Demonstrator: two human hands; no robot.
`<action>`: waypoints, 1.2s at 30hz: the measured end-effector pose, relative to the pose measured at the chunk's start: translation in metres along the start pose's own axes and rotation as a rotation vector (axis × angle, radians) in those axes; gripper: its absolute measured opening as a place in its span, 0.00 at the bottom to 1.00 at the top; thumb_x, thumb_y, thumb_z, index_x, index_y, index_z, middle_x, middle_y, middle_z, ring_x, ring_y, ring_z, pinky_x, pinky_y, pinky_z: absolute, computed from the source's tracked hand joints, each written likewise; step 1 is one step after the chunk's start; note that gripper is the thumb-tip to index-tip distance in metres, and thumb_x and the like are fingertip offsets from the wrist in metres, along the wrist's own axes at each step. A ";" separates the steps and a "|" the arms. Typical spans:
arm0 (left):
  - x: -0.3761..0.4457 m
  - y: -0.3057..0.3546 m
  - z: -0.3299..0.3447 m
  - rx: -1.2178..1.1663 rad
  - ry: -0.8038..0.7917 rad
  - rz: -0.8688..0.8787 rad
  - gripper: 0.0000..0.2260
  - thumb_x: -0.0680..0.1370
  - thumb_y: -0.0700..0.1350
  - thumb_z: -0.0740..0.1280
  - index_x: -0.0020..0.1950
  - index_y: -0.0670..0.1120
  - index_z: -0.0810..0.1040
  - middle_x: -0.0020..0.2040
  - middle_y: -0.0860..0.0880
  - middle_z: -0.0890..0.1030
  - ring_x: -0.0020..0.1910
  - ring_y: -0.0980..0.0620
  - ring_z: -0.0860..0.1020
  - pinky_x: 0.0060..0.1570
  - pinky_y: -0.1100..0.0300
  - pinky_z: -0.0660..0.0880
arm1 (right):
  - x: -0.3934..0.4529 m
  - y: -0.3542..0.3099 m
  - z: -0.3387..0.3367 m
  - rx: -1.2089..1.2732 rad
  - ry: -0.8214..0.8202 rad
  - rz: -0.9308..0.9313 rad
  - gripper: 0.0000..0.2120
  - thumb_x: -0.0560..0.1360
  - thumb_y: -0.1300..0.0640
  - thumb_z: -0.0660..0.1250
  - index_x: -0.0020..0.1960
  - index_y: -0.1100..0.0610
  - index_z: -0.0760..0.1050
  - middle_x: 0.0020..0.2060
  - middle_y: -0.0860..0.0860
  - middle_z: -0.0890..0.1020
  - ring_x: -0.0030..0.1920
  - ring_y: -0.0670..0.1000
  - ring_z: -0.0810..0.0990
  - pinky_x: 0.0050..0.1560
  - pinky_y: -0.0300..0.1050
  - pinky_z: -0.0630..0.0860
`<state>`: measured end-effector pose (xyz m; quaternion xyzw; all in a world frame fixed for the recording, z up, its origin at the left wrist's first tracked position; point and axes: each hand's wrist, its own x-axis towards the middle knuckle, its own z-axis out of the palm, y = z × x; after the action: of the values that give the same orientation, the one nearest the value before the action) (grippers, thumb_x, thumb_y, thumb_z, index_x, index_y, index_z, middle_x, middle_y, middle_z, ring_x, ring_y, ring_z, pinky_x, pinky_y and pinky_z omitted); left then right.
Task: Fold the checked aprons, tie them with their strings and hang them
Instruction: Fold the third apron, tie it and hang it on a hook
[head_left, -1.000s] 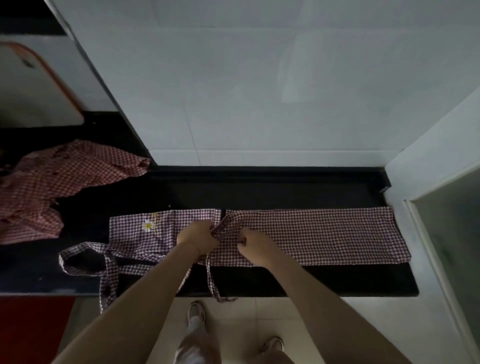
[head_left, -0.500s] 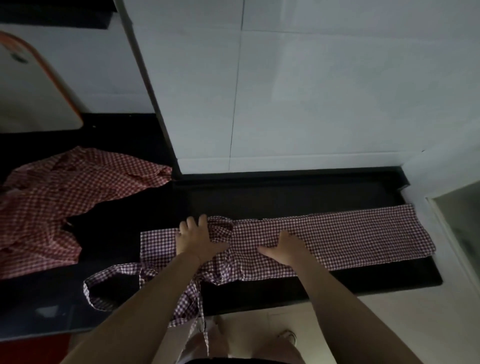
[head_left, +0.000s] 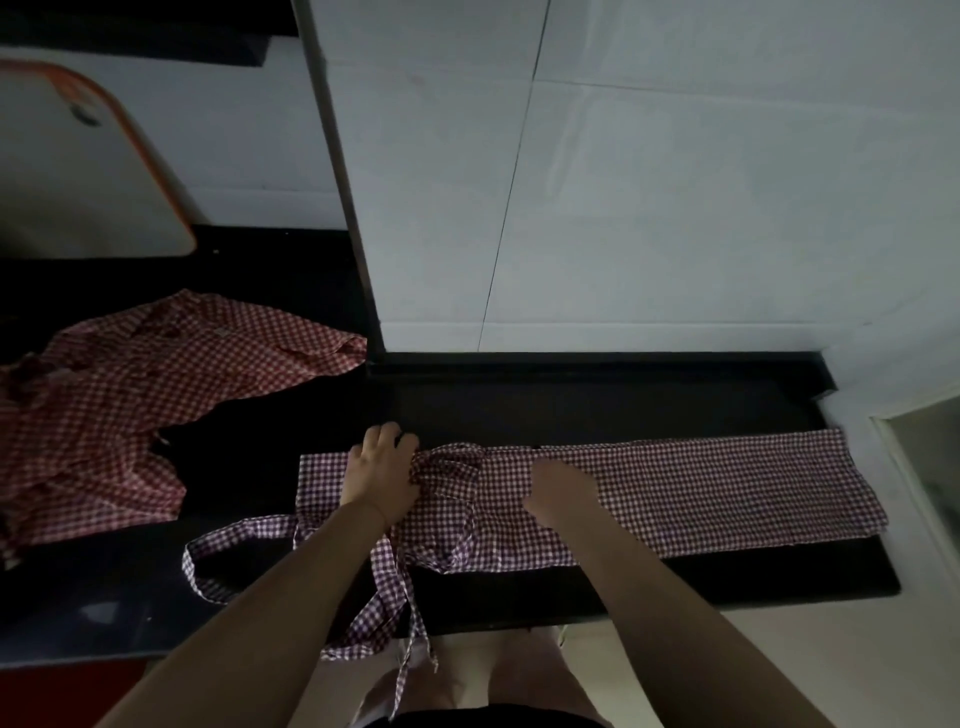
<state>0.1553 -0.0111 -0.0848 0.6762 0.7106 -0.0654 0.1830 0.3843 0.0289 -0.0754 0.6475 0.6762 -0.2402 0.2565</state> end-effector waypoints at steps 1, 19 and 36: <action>-0.001 0.001 -0.002 -0.009 0.016 -0.008 0.27 0.75 0.51 0.69 0.72 0.51 0.65 0.70 0.46 0.64 0.69 0.45 0.63 0.65 0.50 0.68 | -0.002 -0.010 -0.002 0.064 0.032 -0.082 0.19 0.79 0.50 0.64 0.67 0.56 0.70 0.65 0.54 0.76 0.63 0.55 0.76 0.63 0.50 0.72; 0.007 -0.026 -0.034 -0.689 -0.243 -0.213 0.14 0.73 0.43 0.73 0.57 0.47 0.81 0.55 0.48 0.81 0.55 0.49 0.79 0.58 0.57 0.75 | -0.001 -0.090 -0.027 0.316 0.319 -0.448 0.10 0.81 0.61 0.60 0.56 0.60 0.79 0.52 0.55 0.79 0.52 0.54 0.79 0.52 0.45 0.73; 0.015 0.012 -0.029 -0.701 0.044 -0.147 0.05 0.73 0.41 0.70 0.47 0.49 0.82 0.47 0.49 0.79 0.49 0.48 0.79 0.52 0.58 0.75 | 0.009 -0.061 -0.061 1.392 -0.333 0.226 0.40 0.75 0.26 0.52 0.44 0.63 0.81 0.35 0.58 0.82 0.33 0.56 0.77 0.38 0.45 0.76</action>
<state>0.1614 0.0138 -0.0609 0.5205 0.7404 0.1839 0.3835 0.3208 0.0723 -0.0358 0.6815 0.2475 -0.6825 -0.0922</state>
